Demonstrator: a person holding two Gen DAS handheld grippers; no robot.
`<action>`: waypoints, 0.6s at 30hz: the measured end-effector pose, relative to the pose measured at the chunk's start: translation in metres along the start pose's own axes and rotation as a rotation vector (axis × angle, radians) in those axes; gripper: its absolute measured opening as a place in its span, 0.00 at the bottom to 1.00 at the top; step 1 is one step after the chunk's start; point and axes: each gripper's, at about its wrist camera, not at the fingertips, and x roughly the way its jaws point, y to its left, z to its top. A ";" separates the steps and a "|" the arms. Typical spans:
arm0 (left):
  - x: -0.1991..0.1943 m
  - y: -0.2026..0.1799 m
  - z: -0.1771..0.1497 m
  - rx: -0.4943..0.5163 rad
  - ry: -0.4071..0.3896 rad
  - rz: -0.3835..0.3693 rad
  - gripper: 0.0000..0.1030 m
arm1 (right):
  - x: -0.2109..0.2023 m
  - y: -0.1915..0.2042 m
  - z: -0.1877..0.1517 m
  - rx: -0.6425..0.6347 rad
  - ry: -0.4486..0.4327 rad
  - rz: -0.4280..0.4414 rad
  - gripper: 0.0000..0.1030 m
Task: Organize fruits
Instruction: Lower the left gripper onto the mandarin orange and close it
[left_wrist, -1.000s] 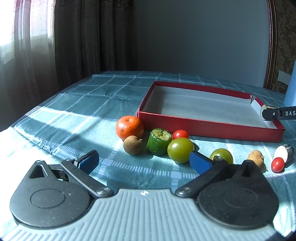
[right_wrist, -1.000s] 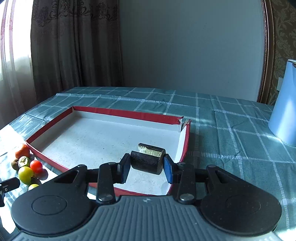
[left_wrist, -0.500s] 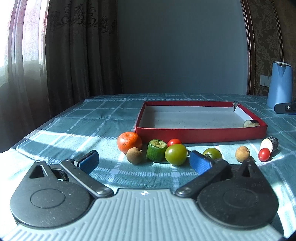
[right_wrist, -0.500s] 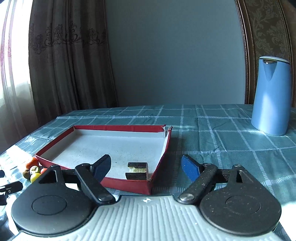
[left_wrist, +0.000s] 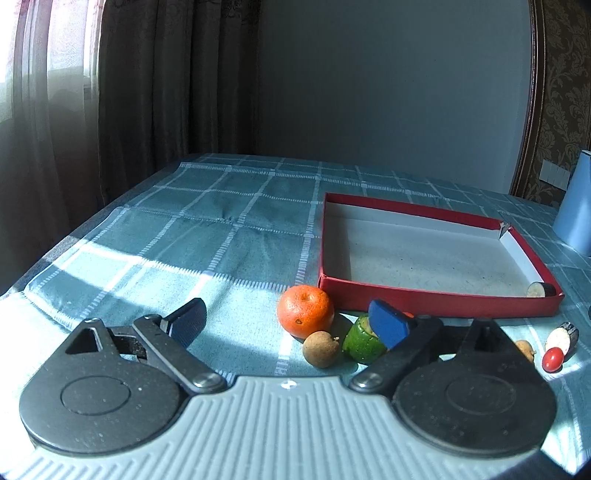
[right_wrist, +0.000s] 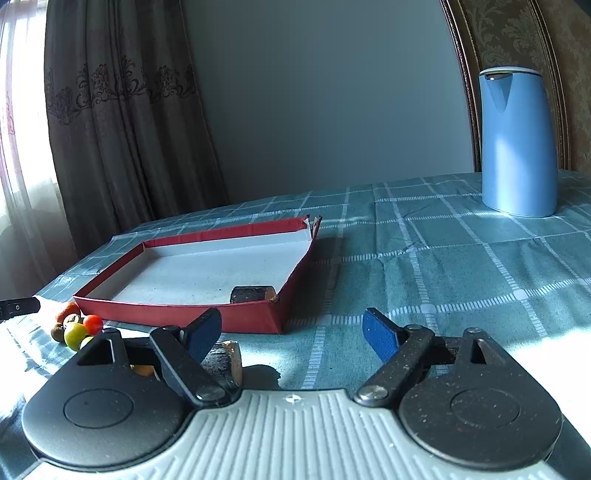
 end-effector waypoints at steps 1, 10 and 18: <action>0.006 0.003 0.004 -0.018 0.030 -0.015 0.91 | 0.001 0.000 0.000 0.000 0.004 -0.001 0.81; 0.039 -0.001 0.019 -0.035 0.131 0.014 0.90 | 0.004 0.001 -0.001 -0.005 0.022 0.000 0.81; 0.064 -0.008 0.019 -0.029 0.175 0.041 0.80 | 0.004 0.000 -0.001 -0.007 0.020 0.004 0.81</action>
